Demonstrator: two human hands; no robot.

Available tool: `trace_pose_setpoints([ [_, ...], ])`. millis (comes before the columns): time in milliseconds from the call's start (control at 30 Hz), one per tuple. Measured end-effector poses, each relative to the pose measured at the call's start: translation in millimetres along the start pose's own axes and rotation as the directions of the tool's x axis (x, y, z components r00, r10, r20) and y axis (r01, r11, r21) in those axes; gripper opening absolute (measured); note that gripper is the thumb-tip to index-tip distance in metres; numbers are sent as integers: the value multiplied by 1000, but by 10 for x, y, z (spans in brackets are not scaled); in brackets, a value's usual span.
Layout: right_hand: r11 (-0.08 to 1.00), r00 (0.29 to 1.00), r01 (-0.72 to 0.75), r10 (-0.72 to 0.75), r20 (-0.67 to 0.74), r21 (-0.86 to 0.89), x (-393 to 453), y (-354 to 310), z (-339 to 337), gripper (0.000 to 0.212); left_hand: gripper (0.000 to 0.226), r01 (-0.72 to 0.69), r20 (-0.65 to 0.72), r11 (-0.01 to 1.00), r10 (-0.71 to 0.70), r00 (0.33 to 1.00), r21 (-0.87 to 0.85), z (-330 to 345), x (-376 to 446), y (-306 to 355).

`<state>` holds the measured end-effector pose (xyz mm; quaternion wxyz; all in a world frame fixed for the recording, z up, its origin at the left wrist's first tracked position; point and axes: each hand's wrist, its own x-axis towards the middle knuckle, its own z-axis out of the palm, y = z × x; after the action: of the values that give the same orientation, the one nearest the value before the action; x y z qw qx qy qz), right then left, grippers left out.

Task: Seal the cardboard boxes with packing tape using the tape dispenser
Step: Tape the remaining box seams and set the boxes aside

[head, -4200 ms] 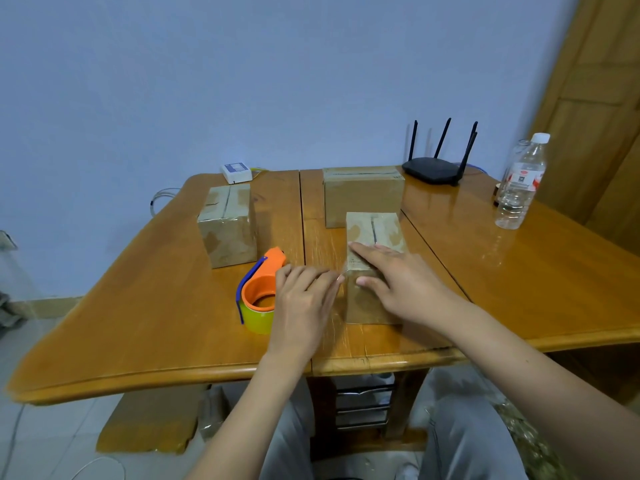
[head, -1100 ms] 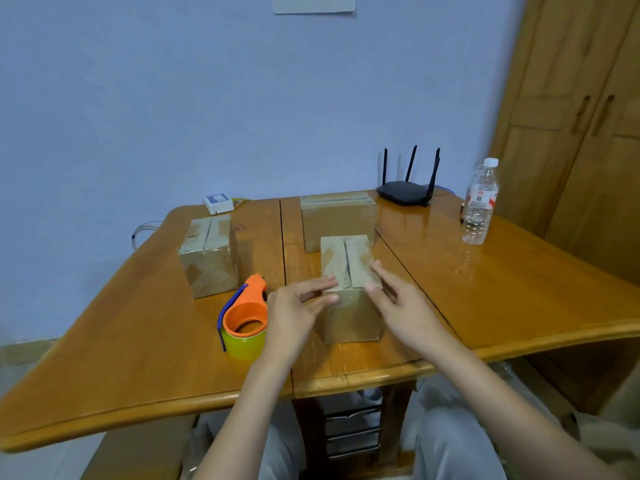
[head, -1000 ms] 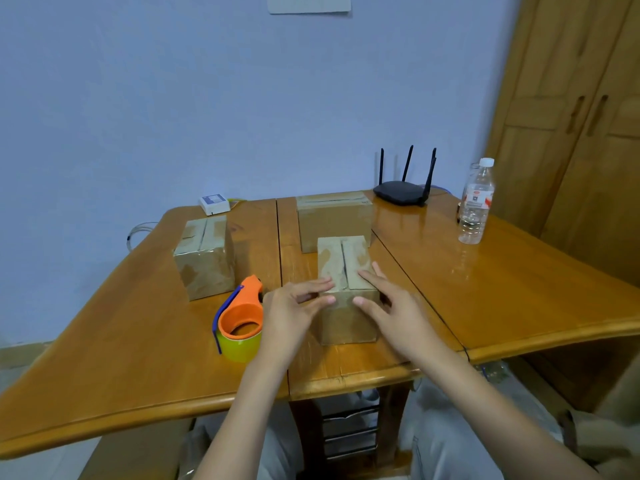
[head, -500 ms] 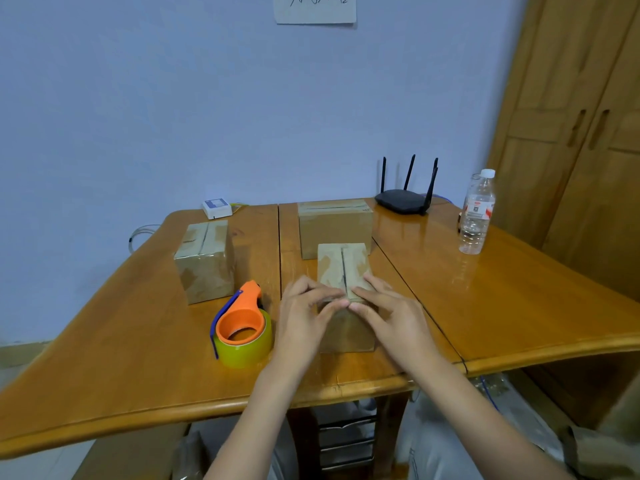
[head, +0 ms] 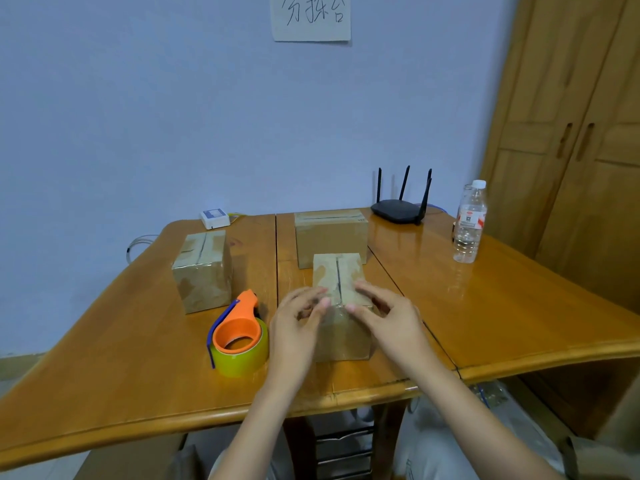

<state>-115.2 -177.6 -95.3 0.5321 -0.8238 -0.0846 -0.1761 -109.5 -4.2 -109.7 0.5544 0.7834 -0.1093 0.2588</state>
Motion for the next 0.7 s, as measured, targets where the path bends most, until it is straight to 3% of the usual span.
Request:
trace_pose_setpoints([
  [100,994,997,-40,47,-61,103,79,-96,-124,40,32,119,-76,992,-121,990,-35,-88,-6,60],
  [233,969,976,-216,219,12,-121,320,-136,-143,40,25,119,-165,992,-110,980,46,13,-70,234],
  [300,920,942,-300,327,72,-252,428,-152,-58,45,29,100,-140,981,-78,987,163,139,-133,337],
  [367,898,928,-334,366,66,-287,511,-203,-30,44,53,94,-65,927,-75,995,363,292,-156,400],
  [433,896,916,-374,397,52,-239,544,-289,-67,41,75,120,-18,862,-127,992,493,400,-130,387],
  [533,895,887,-436,445,125,-99,582,-307,-184,33,85,104,5,819,-129,992,564,428,-59,256],
  [600,902,894,-413,428,136,-124,647,-248,-275,29,85,74,8,813,-96,995,577,403,-24,199],
  [700,905,972,-186,227,65,-383,870,-111,-435,25,83,79,48,838,-124,991,540,368,55,218],
])
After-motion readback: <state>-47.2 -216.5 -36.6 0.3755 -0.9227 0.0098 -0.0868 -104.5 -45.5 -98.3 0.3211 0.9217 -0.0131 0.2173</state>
